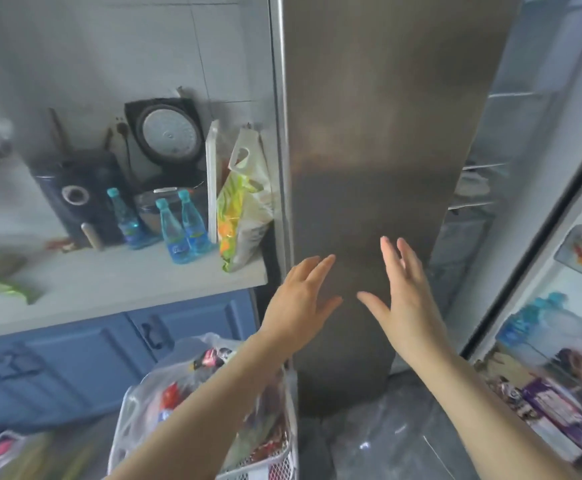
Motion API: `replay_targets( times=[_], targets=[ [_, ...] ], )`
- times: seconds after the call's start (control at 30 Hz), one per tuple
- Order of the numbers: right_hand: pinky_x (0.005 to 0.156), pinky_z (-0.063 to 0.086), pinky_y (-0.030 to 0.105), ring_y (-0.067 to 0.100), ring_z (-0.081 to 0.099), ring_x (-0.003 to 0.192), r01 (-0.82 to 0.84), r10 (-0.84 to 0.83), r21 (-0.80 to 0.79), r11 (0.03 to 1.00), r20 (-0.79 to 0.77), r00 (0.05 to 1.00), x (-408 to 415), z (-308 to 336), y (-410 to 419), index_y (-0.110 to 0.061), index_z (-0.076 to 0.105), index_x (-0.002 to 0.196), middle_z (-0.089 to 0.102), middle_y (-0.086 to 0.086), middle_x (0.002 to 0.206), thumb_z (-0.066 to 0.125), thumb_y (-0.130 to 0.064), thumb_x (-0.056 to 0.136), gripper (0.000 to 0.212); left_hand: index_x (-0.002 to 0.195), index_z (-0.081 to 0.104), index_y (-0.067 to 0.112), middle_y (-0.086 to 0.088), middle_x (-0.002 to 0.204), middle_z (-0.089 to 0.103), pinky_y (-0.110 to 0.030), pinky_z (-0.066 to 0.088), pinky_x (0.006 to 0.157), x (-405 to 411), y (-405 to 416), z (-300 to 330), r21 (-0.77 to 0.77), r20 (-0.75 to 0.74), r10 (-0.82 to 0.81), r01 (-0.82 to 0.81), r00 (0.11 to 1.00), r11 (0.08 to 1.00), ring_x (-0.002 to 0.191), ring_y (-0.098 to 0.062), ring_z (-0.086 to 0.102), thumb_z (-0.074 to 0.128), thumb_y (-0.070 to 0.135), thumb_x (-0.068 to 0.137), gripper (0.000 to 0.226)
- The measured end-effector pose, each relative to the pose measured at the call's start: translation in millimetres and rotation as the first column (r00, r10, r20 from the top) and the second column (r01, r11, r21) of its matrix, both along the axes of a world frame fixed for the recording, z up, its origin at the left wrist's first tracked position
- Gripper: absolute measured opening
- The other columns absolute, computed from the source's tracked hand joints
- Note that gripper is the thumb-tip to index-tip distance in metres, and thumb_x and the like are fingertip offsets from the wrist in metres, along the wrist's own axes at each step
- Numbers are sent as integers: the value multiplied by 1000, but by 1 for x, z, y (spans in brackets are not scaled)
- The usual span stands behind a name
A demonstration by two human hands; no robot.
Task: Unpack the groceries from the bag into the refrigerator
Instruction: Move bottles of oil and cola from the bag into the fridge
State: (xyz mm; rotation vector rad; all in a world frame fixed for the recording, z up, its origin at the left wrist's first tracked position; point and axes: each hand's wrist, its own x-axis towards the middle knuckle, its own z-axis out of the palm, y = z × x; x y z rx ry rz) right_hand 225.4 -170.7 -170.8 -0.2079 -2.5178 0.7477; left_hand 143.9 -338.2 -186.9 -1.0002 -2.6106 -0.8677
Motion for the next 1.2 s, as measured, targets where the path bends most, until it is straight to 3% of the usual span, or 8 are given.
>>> replay_targets(
  times=[0.27, 0.53, 0.67, 0.77, 0.83, 0.97, 1.03, 1.2],
  targets=[
    [102, 42, 39, 26, 21, 143, 14, -16, 48, 999, 50, 999, -4, -37, -121, -32, 10, 150, 7, 2, 159, 65, -38, 86, 86, 148, 25, 30, 4, 149, 32, -40, 43, 103, -27, -115, -32, -80, 74, 73, -67, 995, 995, 135, -17, 34, 55, 40, 92, 65],
    [103, 41, 32, 20, 17, 144, 30, -26, -71, 997, 58, 998, -49, -104, -238, -37, 6, 150, 7, -2, 159, 62, -39, 88, 83, 149, 22, 32, 7, 151, 29, -35, 41, 104, -89, -222, -82, -227, 165, 20, 18, 986, 974, 136, -14, 32, 53, 42, 93, 65],
    [96, 51, 35, 17, 37, 136, 93, -88, -74, 993, 75, 993, -58, -145, -289, -36, 16, 148, 27, -5, 154, 48, -50, 88, 70, 147, 27, 32, 9, 147, 33, -33, 42, 102, -107, -264, -111, -270, 215, -3, 63, 977, 961, 132, -13, 37, 51, 46, 93, 60],
    [85, 52, 23, 13, 43, 127, 140, -133, -50, 989, 119, 984, -58, -168, -322, -30, 34, 142, 50, -2, 139, 51, -52, 82, 66, 143, 35, 32, 11, 138, 40, -23, 45, 92, -113, -287, -135, -289, 247, -30, 103, 968, 952, 121, -8, 45, 50, 46, 94, 53],
    [82, 48, 15, 10, 47, 123, 151, -141, -49, 987, 173, 975, -56, -179, -335, -28, 35, 142, 53, -1, 136, 47, -54, 81, 67, 141, 36, 34, 13, 133, 42, -16, 40, 85, -113, -295, -149, -290, 268, -56, 136, 962, 947, 114, -3, 46, 50, 45, 94, 51],
    [87, 39, 14, 10, 43, 126, 151, -134, -41, 988, 281, 950, -52, -207, -343, -40, 15, 148, 49, -4, 138, 76, -50, 70, 99, 142, 33, 37, 14, 137, 40, -21, 43, 95, -117, -300, -177, -297, 325, -75, 177, 943, 938, 120, -5, 45, 52, 43, 93, 53],
    [91, 38, 17, 10, 38, 132, 151, -140, -14, 988, 302, 943, -51, -224, -344, -49, 1, 146, 42, -6, 144, 76, -45, 74, 104, 141, 34, 36, 14, 139, 38, -25, 44, 99, -121, -299, -191, -308, 341, -82, 194, 936, 931, 123, -6, 45, 52, 44, 93, 52],
    [78, 37, 6, 8, 59, 107, 174, -175, 37, 984, 362, 916, -49, -237, -335, -31, 36, 141, 56, -6, 127, 87, -48, 53, 104, 140, 36, 37, 12, 142, 39, -29, 42, 102, -127, -290, -220, -325, 377, -111, 244, 920, 914, 124, -8, 45, 54, 43, 92, 52]
  ],
)
